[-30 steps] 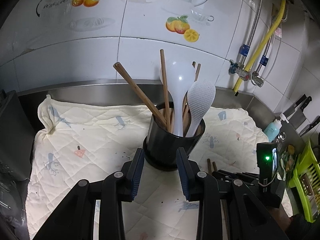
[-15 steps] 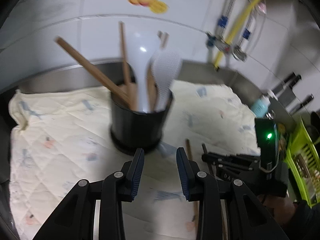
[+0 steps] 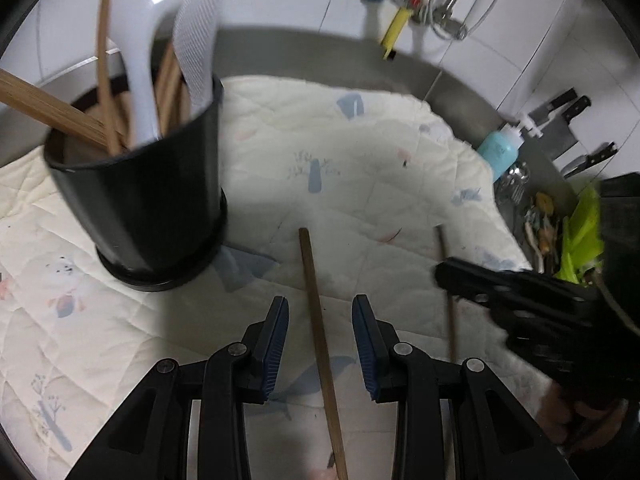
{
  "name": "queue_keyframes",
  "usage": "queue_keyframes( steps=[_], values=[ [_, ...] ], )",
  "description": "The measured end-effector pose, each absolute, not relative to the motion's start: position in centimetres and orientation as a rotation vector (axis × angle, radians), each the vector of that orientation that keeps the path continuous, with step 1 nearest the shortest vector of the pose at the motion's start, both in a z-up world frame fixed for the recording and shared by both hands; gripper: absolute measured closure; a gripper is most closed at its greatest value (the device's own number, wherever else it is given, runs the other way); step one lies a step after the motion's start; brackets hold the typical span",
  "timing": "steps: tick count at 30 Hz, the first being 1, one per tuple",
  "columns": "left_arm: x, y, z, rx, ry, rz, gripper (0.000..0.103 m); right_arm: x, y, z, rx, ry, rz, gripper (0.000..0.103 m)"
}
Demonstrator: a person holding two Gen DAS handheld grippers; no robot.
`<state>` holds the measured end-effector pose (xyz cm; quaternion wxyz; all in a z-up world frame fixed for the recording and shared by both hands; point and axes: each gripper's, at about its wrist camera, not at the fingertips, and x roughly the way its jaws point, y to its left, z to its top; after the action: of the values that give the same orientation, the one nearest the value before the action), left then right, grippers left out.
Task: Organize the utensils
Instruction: 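Close the left tool on one chopstick while the right tool grasps another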
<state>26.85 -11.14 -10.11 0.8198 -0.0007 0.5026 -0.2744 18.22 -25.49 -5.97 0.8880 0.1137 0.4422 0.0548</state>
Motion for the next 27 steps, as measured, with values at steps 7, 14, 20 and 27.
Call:
queue_keyframes(
  steps=[7, 14, 20, 27],
  values=[
    [28.6, -13.3, -12.3, 0.047, 1.088, -0.569, 0.069, 17.1, -26.5, -5.0, 0.27, 0.891, 0.109, 0.09],
    [29.8, -14.3, -13.6, 0.105, 1.117, -0.557, 0.077, 16.3, -26.8, -3.8, 0.28, 0.855, 0.111, 0.09],
    [30.1, -15.2, -13.8, 0.149, 1.101, -0.54, 0.087, 15.8, -26.8, -3.1, 0.275, 0.836, 0.109, 0.09],
    [29.6, -14.4, -13.4, 0.111, 1.07, -0.54, 0.094, 15.3, -26.9, -2.6, 0.283, 0.822, 0.12, 0.091]
  ],
)
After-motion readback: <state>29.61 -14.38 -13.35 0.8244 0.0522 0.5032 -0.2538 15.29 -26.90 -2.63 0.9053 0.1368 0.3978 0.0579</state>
